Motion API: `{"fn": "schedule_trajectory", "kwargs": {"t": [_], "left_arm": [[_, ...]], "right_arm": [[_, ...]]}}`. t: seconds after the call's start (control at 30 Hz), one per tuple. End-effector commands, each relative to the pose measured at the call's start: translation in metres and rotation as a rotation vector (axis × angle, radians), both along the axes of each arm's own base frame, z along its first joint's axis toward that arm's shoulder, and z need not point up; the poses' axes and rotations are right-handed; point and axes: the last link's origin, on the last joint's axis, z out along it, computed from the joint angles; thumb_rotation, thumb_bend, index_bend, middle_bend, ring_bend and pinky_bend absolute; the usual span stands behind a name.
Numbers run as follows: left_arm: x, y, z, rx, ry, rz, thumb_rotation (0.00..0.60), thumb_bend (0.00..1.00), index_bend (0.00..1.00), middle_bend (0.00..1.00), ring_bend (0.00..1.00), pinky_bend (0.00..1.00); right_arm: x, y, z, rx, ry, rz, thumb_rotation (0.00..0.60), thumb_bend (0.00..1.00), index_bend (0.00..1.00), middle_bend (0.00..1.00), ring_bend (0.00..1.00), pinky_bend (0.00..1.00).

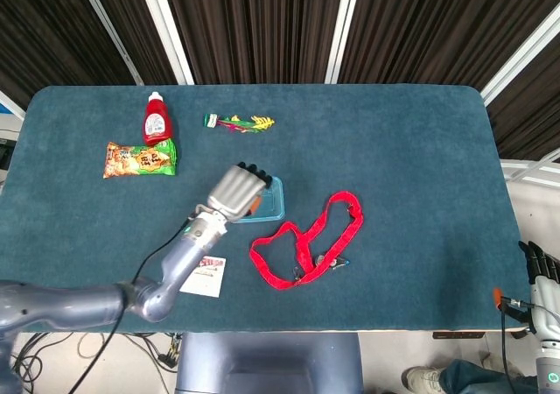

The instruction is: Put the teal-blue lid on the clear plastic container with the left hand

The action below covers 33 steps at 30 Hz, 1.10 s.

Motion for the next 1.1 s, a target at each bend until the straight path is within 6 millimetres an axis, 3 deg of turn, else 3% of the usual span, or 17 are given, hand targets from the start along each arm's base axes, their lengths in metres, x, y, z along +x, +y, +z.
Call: {"fn": "schedule_trajectory", "kwargs": {"t": [0.03, 0.17, 0.33, 0.63, 0.83, 1.1], "left_arm": [[-0.041, -0.020, 0.047, 0.117, 0.031, 0.096, 0.600, 0.40, 0.19, 0.17, 0.09, 0.20], [-0.072, -0.045, 0.075, 0.166, 0.030, 0.158, 0.600, 0.37, 0.12, 0.10, 0.03, 0.17], [-0.121, -0.083, 0.110, 0.223, -0.003, 0.275, 0.600, 0.35, 0.10, 0.07, 0.00, 0.13], [-0.194, -0.143, 0.141, 0.255, -0.049, 0.405, 0.600, 0.32, 0.09, 0.04, 0.00, 0.07], [-0.215, -0.173, 0.153, 0.269, -0.119, 0.418, 0.600, 0.32, 0.09, 0.04, 0.00, 0.07], [-0.237, -0.195, 0.160, 0.298, -0.167, 0.445, 0.600, 0.32, 0.09, 0.04, 0.00, 0.07]], "right_arm": [[0.000, 0.000, 0.000, -0.003, 0.006, 0.004, 0.600, 0.39, 0.08, 0.04, 0.02, 0.00], [0.000, -0.002, 0.001, -0.003, 0.014, 0.013, 0.600, 0.39, 0.08, 0.04, 0.02, 0.00], [0.003, -0.004, 0.002, 0.024, 0.033, 0.070, 0.600, 0.39, 0.08, 0.04, 0.02, 0.00], [0.009, -0.007, 0.003, 0.036, 0.057, 0.212, 0.600, 0.39, 0.08, 0.04, 0.02, 0.00], [0.015, -0.008, 0.004, 0.036, 0.064, 0.312, 0.600, 0.39, 0.08, 0.04, 0.02, 0.00], [0.015, -0.006, 0.005, 0.047, 0.080, 0.353, 0.600, 0.39, 0.08, 0.04, 0.02, 0.00]]}}
